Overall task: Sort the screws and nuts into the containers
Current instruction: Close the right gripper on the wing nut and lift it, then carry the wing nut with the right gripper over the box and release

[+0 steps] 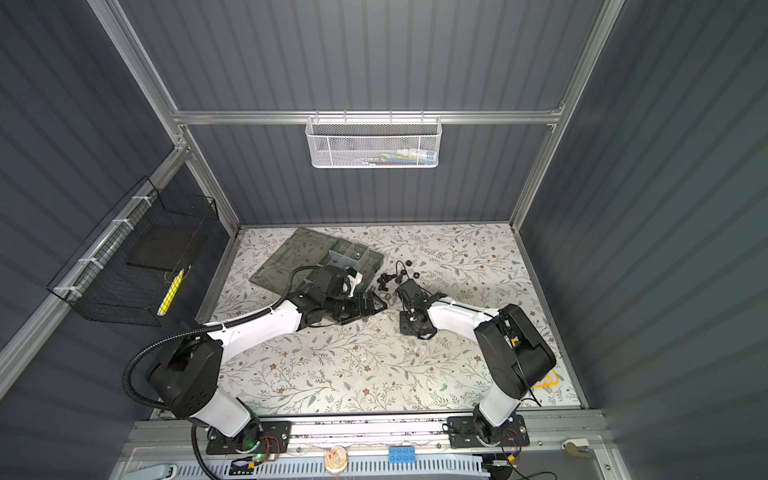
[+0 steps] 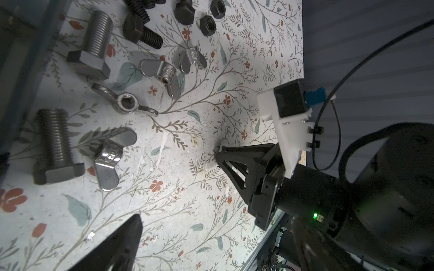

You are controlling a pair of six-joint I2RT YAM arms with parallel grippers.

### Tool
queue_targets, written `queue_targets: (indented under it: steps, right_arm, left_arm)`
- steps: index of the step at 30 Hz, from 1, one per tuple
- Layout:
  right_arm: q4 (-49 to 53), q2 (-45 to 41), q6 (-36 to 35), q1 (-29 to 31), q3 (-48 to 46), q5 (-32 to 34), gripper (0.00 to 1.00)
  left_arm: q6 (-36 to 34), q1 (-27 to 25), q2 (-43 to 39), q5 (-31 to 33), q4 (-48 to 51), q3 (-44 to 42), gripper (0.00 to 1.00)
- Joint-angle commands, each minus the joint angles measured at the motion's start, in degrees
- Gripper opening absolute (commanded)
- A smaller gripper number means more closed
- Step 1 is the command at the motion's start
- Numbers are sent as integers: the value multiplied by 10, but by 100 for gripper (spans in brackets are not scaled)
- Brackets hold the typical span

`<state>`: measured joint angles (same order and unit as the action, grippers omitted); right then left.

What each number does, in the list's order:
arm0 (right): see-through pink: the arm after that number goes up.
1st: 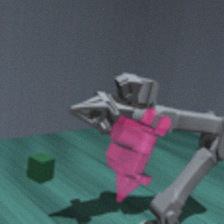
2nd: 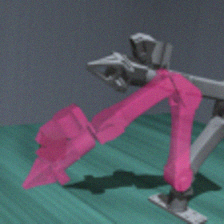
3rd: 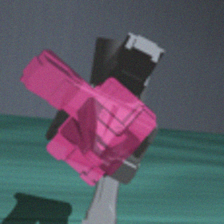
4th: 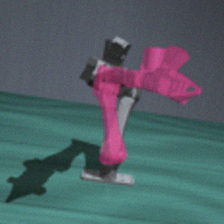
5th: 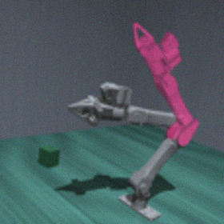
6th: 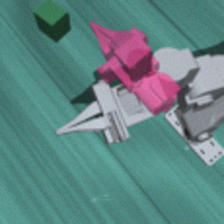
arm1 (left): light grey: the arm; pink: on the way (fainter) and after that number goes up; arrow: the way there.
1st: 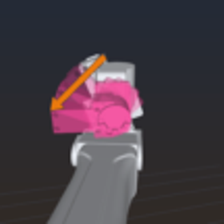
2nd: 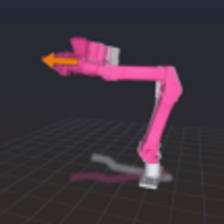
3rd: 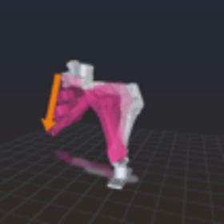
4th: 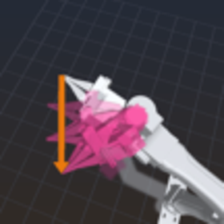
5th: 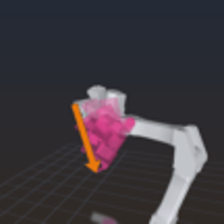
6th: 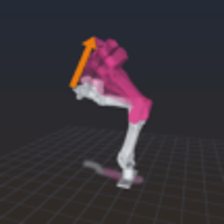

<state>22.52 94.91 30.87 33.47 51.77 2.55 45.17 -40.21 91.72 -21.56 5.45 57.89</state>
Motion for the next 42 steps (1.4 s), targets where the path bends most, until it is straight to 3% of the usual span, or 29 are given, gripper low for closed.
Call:
queue_targets:
  steps: [1, 8, 17, 28, 35, 42]
  right_arm:
    - [4, -27, 5, -13, 21, -37, 11]
    - [8, -36, 8, -30, 85, -98, 11]
    - [-23, 24, 28, -39, 208, -188, 11]
    - [-134, 159, 116, -39, 358, -311, 11]
    - [-172, 262, 163, -38, 466, -349, 11]
    - [-170, 342, 184, -30, 560, -365, 12]
  left_arm:
    - [-16, 4, -27, 3, 19, 21, 100]
    - [-18, 41, -52, -17, 31, 19, 100]
    - [-46, 120, -93, -42, 75, 26, 100]
    - [-37, 208, -85, -111, 44, 16, 100]
    - [-13, 246, -74, -146, 1, -2, 100]
    - [-21, 261, -82, -141, 7, -19, 100]
